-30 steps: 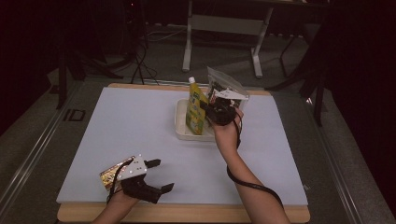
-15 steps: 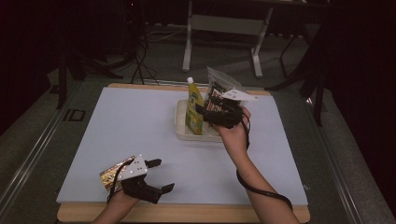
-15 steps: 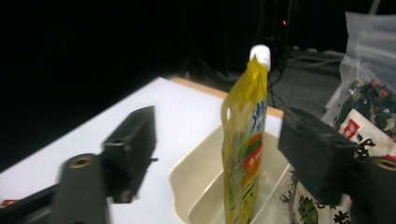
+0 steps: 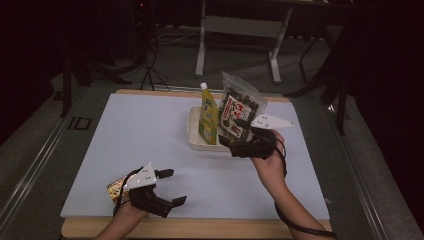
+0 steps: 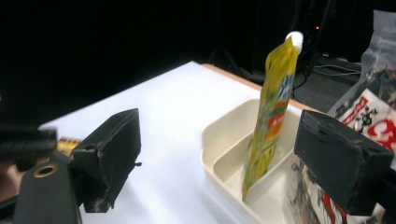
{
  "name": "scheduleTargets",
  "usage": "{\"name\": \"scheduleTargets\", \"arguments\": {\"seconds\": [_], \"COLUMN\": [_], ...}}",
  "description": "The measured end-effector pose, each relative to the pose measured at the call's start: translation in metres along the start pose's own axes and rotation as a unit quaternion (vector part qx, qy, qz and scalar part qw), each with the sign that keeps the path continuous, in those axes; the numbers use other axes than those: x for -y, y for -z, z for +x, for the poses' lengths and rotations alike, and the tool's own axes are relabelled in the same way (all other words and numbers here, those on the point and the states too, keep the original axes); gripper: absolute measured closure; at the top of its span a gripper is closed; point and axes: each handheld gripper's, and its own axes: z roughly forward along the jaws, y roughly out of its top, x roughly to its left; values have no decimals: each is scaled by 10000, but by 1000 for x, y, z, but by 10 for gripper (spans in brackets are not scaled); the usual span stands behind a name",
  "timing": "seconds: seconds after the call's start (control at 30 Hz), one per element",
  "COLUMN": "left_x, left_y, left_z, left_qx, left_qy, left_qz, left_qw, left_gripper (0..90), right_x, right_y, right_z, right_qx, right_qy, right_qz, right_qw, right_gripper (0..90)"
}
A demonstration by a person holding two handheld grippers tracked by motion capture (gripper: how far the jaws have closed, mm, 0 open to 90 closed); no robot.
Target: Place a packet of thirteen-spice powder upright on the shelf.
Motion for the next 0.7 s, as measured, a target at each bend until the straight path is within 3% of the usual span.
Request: {"name": "scheduleTargets", "arguments": {"seconds": [0.17,0.23,0.4,0.47,0.63,0.7], "left_x": [-9,-11,-12,-12,-9,-8], "left_y": [4,7,15,20,30,38], "left_z": [-1,0,3,5,9,14], "left_qx": [56,108,8,-18,-140,-283], "left_qy": [-123,-54,-131,-70,-16,16], "left_qz": [132,155,335,343,380,400], "left_qw": [9998,9998,9994,9994,9992,9988], "left_gripper": [35,35,39,40,47,48], "right_x": [12,15,26,30,40,47], "right_y": [19,24,40,48,59,64], "right_z": [3,4,7,7,6,6], "right_qx": [-60,-67,-59,-25,-3,16], "right_qy": [80,138,238,283,155,118], "right_qz": [-54,-3,-57,-31,-41,-37], "right_qw": [9999,9999,9997,9996,9999,9999], "right_gripper": [163,164,164,164,163,163]}}
